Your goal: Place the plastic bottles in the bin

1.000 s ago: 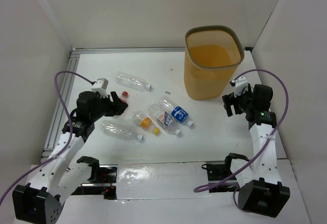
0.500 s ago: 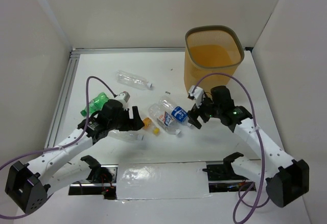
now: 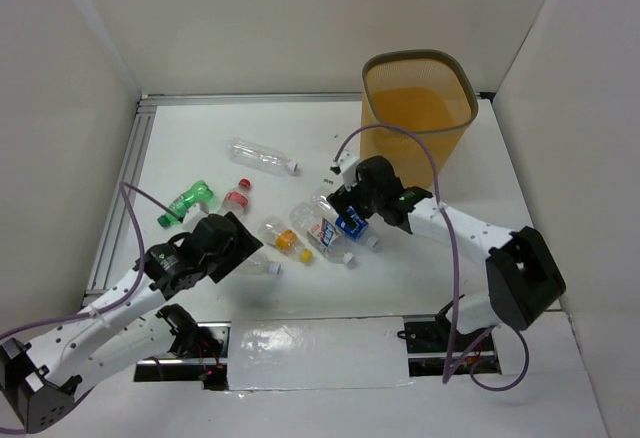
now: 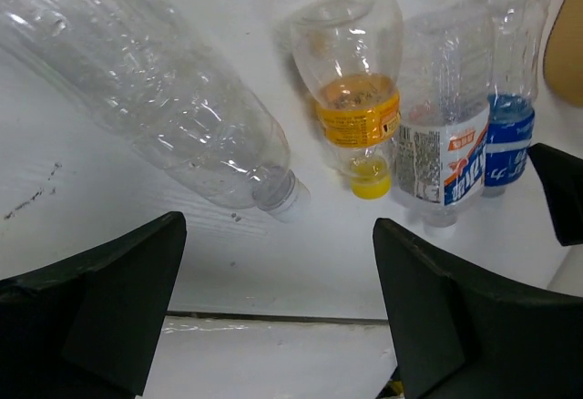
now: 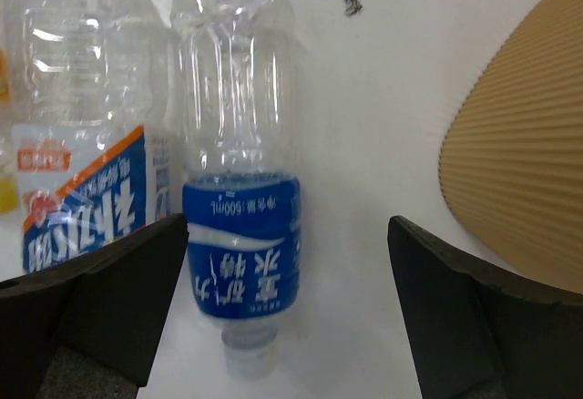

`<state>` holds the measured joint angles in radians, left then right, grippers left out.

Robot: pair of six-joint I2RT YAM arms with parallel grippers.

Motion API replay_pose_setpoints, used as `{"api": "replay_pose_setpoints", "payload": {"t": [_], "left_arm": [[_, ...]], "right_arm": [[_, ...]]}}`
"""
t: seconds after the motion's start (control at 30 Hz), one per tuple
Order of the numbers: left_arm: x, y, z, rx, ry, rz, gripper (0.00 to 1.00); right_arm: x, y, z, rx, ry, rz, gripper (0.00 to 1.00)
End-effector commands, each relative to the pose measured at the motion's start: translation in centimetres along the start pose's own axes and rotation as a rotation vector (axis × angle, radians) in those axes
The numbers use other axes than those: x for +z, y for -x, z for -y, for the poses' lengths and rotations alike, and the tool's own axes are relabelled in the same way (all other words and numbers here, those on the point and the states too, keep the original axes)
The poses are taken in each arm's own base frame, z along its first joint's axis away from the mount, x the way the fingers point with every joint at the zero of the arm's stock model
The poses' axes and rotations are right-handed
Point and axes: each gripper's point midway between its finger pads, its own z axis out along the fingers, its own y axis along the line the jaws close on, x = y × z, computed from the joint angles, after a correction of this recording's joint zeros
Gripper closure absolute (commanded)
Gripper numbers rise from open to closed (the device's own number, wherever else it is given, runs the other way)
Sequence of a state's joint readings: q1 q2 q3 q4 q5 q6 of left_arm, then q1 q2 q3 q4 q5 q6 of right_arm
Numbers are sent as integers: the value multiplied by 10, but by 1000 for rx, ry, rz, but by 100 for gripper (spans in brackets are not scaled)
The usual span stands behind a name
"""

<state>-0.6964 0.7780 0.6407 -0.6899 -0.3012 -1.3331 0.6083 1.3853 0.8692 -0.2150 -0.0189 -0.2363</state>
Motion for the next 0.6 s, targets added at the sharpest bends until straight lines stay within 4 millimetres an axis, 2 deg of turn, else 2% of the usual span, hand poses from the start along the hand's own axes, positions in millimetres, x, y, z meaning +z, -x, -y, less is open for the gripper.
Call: {"api": "replay_pose_setpoints", "payload": {"t": [0.0, 0.03, 0.13, 0.33, 0.4, 0.47, 0.5, 0.53, 0.57], "left_arm": [[-2, 8, -11, -184, 60, 60, 3], [1, 6, -17, -200, 81, 56, 0], [2, 5, -17, -210, 91, 55, 0], [10, 3, -17, -228, 129, 49, 0], [13, 1, -20, -222, 149, 46, 0], [13, 2, -15, -216, 139, 47, 0], [13, 2, -15, -216, 139, 47, 0], [13, 2, -15, -203, 139, 46, 0], [13, 2, -15, -203, 139, 46, 0]], "right_arm": [[17, 33, 15, 36, -77, 73, 3], [27, 32, 9, 35, -41, 64, 3], [32, 35, 4, 18, -22, 67, 2], [57, 14, -5, 12, 42, -5, 2], [66, 1, -11, 5, 70, -40, 5], [72, 4, -6, 8, 80, -33, 9], [78, -4, -10, 10, 99, -56, 10], [80, -5, -3, 26, 99, -62, 11], [82, -3, -4, 27, 111, -60, 16]]}}
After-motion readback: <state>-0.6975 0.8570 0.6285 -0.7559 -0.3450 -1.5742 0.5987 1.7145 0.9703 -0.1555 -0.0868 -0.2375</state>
